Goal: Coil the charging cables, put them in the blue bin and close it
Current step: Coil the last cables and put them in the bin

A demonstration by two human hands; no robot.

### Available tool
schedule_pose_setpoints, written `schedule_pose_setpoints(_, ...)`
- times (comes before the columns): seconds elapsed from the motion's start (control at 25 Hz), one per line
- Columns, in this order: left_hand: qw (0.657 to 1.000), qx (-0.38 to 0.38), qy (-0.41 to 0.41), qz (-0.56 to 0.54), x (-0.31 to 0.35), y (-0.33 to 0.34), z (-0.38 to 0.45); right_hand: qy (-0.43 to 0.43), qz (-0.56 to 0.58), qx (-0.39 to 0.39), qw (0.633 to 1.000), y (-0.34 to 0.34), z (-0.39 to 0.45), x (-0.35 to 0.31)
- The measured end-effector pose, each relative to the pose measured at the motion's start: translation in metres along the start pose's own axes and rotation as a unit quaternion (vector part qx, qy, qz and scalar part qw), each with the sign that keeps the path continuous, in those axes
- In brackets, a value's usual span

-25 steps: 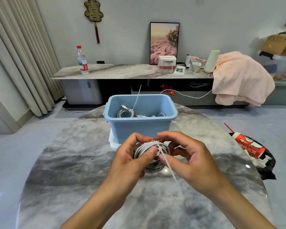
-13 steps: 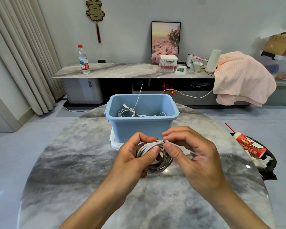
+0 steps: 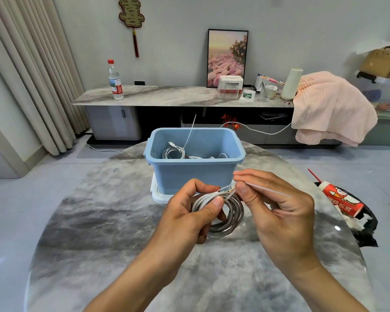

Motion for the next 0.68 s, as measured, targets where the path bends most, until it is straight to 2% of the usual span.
schedule_pose_setpoints(0.16,0.999,0.018,-0.029,-0.015,-0.008,-0.003,0.0,0.001,0.012,0.004,1.0,-0.004,0.005,0.0)
schedule_pose_setpoints(0.36,0.999,0.011,-0.013,0.048,-0.008,-0.001,0.0,-0.012,-0.031,-0.015,0.999,-0.002,0.007,-0.01)
schedule_pose_setpoints(0.68,0.996,-0.004,-0.02,0.09,-0.01,0.0,-0.001,0.156,0.091,0.022,0.983,-0.008,0.014,0.017)
Point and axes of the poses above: each hand's wrist, its own z-axis towards the middle knuckle, its own y-axis out of the palm, x = y × z, the point moved 7 cm from there along z, towards the middle knuckle, and after that the axes turned 11 degrees about y, right-handed, at the moved point
